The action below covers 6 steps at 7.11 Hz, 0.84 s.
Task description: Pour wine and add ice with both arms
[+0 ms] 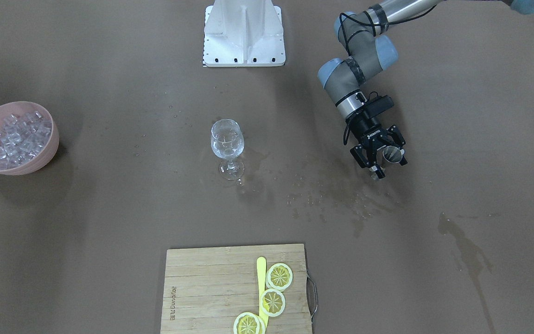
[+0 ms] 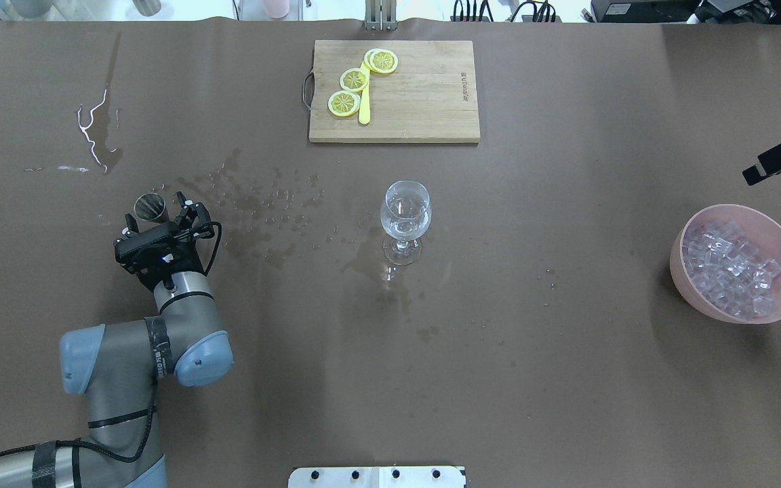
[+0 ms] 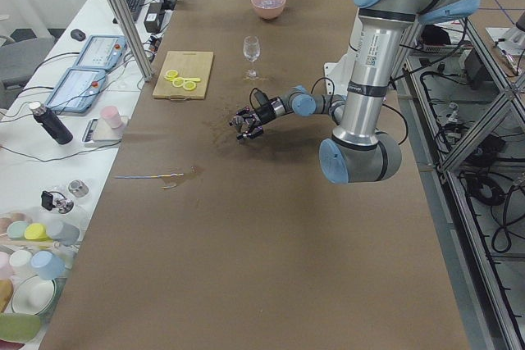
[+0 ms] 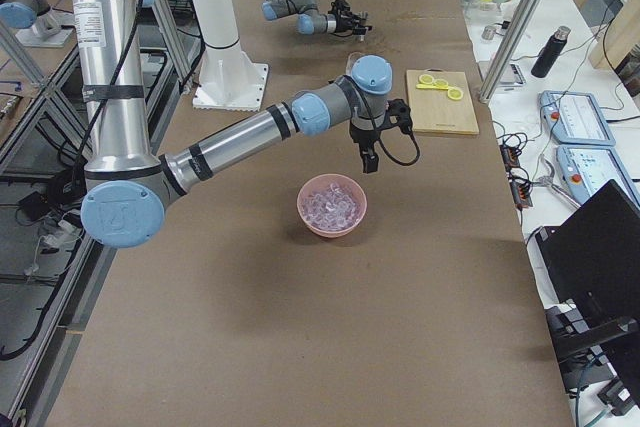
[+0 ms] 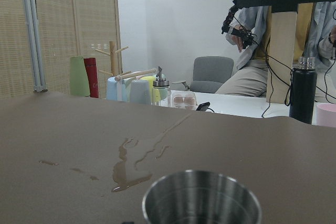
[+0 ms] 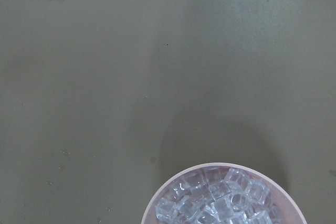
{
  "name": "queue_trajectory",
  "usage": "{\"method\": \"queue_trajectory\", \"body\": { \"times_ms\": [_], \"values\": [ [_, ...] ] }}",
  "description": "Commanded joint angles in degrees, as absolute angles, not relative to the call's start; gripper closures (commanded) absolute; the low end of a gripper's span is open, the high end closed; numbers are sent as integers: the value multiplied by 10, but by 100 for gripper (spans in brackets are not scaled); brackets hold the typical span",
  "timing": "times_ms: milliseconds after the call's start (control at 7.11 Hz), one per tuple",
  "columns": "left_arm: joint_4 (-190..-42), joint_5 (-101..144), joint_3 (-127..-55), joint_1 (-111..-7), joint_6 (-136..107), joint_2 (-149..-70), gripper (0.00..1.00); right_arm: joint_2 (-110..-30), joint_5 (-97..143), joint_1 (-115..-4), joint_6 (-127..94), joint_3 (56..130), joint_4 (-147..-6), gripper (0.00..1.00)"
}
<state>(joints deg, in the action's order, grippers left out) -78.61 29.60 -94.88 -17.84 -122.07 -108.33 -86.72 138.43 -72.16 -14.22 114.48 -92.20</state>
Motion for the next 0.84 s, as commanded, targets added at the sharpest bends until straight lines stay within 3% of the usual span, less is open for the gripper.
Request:
{"method": "queue_trajectory", "body": {
  "times_ms": [0,141,422,703],
  "values": [
    [-786,300,-971,-178,-1210,-1074,1,-867,1384,-722,-142,1145,-922,0],
    [-786,315,-985,-173,-1209,-1071,1,-867,1384,-722,-142,1145,-922,0],
    [-784,332,-1101,-140,-1171,-1001,1,-868,1384,-722,-142,1146,-922,0],
    [-764,346,-1173,-132,-1134,-991,1,-867,1384,-722,-142,1146,-922,0]
  ]
}}
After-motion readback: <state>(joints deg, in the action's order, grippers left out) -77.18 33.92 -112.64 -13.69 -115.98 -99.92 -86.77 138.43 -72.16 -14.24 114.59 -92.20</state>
